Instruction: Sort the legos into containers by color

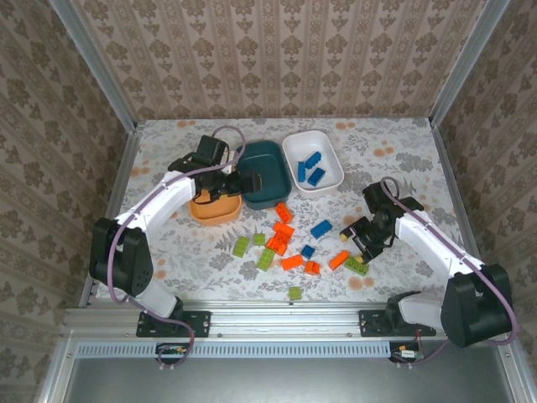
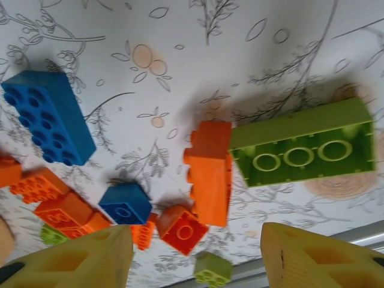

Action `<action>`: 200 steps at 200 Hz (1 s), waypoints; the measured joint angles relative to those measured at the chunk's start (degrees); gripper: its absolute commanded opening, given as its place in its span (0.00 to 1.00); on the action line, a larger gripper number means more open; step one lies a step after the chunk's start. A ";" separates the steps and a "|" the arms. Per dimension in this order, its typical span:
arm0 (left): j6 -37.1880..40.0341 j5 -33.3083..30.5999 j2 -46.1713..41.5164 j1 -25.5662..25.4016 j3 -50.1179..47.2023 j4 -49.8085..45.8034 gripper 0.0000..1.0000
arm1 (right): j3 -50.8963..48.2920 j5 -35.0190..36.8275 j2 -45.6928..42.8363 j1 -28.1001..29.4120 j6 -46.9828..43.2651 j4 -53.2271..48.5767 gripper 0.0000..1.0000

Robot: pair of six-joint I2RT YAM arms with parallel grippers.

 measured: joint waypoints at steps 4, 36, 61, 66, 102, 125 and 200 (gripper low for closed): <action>0.00 -0.04 0.00 0.00 0.11 0.00 1.00 | -0.33 -0.11 0.00 0.22 1.22 0.72 0.58; 0.00 -0.42 0.00 0.00 0.20 -0.46 1.00 | -2.56 -1.77 3.52 2.08 6.84 3.76 0.57; 0.00 -0.59 0.00 0.00 0.20 -0.50 1.00 | -2.73 -3.06 6.08 3.06 8.57 4.90 0.55; 0.00 -0.61 0.00 0.00 0.20 -0.50 1.00 | -2.73 -3.28 6.32 3.13 8.74 4.98 0.54; 0.02 -0.61 0.00 0.02 0.20 -0.83 1.00 | -3.50 -5.07 8.76 3.39 9.97 7.17 0.48; 0.04 -0.63 0.00 0.07 0.20 -1.46 1.00 | -3.72 -5.62 11.06 3.58 10.19 7.98 0.46; 0.48 -0.61 -0.17 1.68 -0.57 -2.54 1.00 | -1.73 -5.66 15.50 3.82 9.38 9.46 0.19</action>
